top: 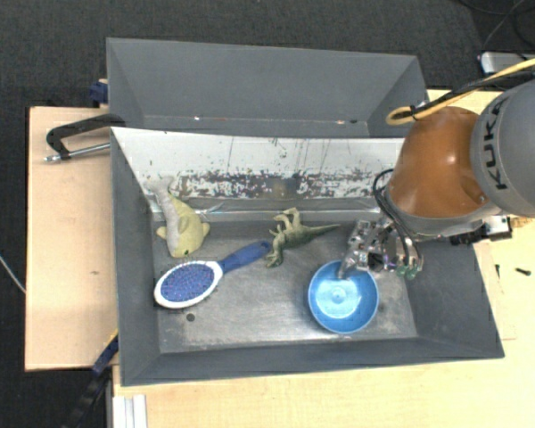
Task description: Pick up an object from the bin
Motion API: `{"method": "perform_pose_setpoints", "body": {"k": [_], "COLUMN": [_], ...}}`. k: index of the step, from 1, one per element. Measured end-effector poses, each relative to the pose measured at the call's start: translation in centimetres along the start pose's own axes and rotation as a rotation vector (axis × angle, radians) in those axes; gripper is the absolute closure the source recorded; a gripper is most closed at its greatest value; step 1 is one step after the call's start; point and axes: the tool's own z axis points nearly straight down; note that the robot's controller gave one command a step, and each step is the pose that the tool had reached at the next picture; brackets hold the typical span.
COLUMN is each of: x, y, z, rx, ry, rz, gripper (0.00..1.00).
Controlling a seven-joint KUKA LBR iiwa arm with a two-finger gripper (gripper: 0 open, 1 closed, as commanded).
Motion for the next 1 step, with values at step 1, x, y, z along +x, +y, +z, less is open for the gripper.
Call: {"method": "perform_pose_setpoints", "body": {"k": [1], "x": [-0.24], "y": [0.1], "z": [-4.95], "rx": [0.0], "ry": [-0.002], "rz": [-0.001], "gripper": [1.0]}}
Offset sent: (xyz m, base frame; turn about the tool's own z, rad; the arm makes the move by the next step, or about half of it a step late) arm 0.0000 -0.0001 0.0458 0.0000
